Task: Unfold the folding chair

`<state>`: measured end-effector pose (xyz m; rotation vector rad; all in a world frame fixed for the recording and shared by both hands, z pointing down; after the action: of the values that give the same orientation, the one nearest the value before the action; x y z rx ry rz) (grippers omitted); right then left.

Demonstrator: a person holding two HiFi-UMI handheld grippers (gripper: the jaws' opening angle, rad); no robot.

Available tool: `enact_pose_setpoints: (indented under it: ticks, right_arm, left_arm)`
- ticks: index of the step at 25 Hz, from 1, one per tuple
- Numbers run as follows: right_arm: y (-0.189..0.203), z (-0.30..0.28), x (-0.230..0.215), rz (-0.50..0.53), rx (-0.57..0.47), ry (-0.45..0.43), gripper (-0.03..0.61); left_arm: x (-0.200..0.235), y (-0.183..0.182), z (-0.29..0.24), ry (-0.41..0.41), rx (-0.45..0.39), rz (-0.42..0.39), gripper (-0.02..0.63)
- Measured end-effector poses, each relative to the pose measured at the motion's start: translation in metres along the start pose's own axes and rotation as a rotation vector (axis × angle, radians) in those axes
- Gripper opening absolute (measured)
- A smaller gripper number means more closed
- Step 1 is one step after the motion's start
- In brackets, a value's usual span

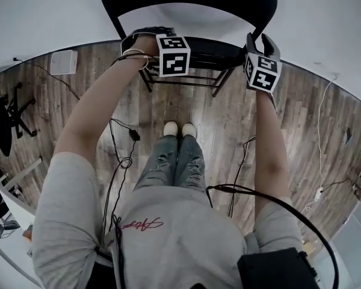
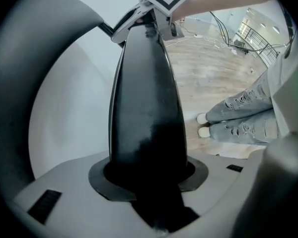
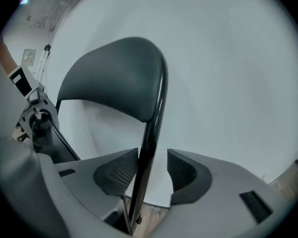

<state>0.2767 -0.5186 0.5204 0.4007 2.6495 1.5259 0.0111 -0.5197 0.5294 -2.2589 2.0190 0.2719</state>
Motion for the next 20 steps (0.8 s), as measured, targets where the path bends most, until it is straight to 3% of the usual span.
enact_pose_setpoints:
  ticks: [2, 4, 5, 6, 7, 10, 13, 20]
  right_arm:
    - [0.012, 0.018, 0.001, -0.018, -0.071, 0.085, 0.195]
    - [0.022, 0.042, 0.006, -0.043, -0.117, 0.14, 0.193]
    - [0.025, 0.057, 0.013, -0.047, -0.13, 0.147, 0.173]
    - [0.027, 0.072, 0.023, -0.035, -0.143, 0.146, 0.068]
    - [0.028, 0.088, 0.036, -0.013, -0.164, 0.141, 0.032]
    - [0.025, 0.133, 0.086, 0.036, -0.271, 0.089, 0.02]
    - [0.021, 0.163, 0.136, 0.021, -0.344, -0.021, 0.015]
    - [0.051, 0.197, 0.185, -0.001, -0.375, -0.102, 0.015]
  left_arm:
    - [-0.014, -0.002, 0.003, -0.042, -0.006, 0.005, 0.202]
    - [-0.027, -0.003, 0.006, -0.083, -0.008, 0.009, 0.202]
    - [-0.034, -0.002, 0.007, -0.104, -0.008, 0.01, 0.202]
    - [-0.042, -0.002, 0.008, -0.125, -0.008, 0.01, 0.202]
    - [-0.049, -0.003, 0.009, -0.149, -0.007, 0.012, 0.202]
    - [-0.075, -0.004, 0.01, -0.219, -0.001, 0.013, 0.204]
    - [-0.103, -0.005, 0.01, -0.292, 0.005, 0.011, 0.204]
    - [-0.187, -0.007, 0.002, -0.51, 0.006, 0.017, 0.209]
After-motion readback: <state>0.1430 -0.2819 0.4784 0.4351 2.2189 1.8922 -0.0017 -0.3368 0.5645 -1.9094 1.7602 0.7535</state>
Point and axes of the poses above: the fingertips, and each gripper's own axes: z backward along the fingers, x to its left, y out of its underside, the point moved 10 cm from there along z, backward along the fingers, and after that the axes turned 4 degrees about -y, right-handed, at the moved point
